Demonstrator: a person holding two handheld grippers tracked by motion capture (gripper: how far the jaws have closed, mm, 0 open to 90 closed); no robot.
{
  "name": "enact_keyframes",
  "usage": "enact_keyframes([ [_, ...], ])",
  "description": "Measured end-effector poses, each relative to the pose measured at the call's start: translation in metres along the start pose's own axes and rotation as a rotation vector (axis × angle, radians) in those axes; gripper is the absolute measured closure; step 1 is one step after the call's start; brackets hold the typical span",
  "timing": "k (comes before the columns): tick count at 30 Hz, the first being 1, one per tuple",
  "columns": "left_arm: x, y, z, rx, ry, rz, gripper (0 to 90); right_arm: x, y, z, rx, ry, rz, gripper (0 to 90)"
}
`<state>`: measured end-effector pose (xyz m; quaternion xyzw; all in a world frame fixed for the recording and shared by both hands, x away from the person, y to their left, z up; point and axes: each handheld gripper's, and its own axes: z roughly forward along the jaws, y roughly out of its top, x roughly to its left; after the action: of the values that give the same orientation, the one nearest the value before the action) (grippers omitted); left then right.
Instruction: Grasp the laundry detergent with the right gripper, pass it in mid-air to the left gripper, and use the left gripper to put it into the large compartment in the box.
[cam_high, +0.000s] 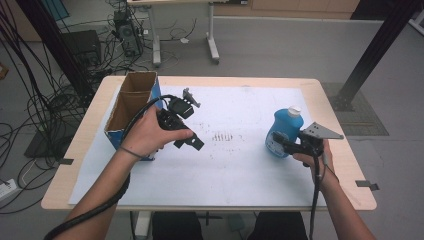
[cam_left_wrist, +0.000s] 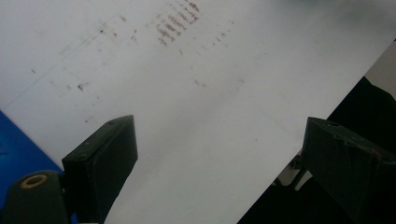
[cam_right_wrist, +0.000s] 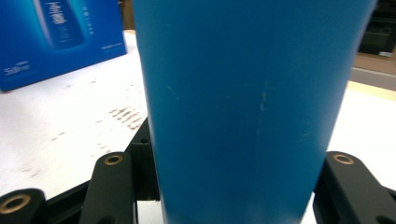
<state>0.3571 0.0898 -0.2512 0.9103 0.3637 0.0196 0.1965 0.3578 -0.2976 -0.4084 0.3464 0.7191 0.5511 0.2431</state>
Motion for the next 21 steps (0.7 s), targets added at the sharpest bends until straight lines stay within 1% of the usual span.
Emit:
enact_keyframes([
  [2, 0.000, 0.004, -0.005, 0.004, -0.005, 0.023, 11.3, 0.002, 0.004, -0.001, 0.006, 0.016, -0.007, 45.2],
  [5, 0.000, 0.010, -0.011, 0.009, -0.011, 0.052, 11.3, 0.005, 0.009, -0.002, 0.013, 0.053, -0.017, 45.1],
  [6, 0.000, 0.012, -0.013, 0.013, -0.013, 0.062, 11.2, 0.007, 0.011, -0.001, 0.021, 0.071, -0.028, 45.1],
  [7, -0.001, 0.014, -0.015, 0.021, -0.014, 0.088, 11.3, 0.009, 0.012, -0.001, 0.027, 0.082, -0.034, 45.1],
  [8, -0.001, 0.016, -0.016, 0.025, -0.017, 0.103, 11.2, 0.011, 0.014, -0.001, 0.033, 0.102, -0.048, 45.1],
  [10, -0.003, 0.018, -0.018, 0.028, -0.026, 0.123, 11.2, 0.014, 0.017, 0.000, 0.037, 0.124, -0.058, 45.1],
  [12, -0.004, 0.021, -0.020, 0.037, -0.026, 0.148, 11.1, 0.015, 0.019, 0.000, 0.038, 0.147, -0.063, 45.1],
  [15, -0.005, 0.025, -0.024, 0.049, -0.034, 0.181, 11.1, 0.019, 0.023, 0.001, 0.035, 0.184, -0.063, 45.1],
  [16, -0.005, 0.026, -0.026, 0.051, -0.030, 0.193, 11.1, 0.020, 0.025, 0.001, 0.038, 0.202, -0.063, 45.1],
  [18, -0.006, 0.029, -0.030, 0.049, -0.032, 0.207, 11.1, 0.022, 0.028, 0.001, 0.044, 0.226, -0.062, 45.1],
  [21, -0.008, 0.032, -0.037, 0.040, -0.041, 0.243, 11.1, 0.026, 0.033, 0.002, 0.042, 0.283, -0.058, 45.1],
])
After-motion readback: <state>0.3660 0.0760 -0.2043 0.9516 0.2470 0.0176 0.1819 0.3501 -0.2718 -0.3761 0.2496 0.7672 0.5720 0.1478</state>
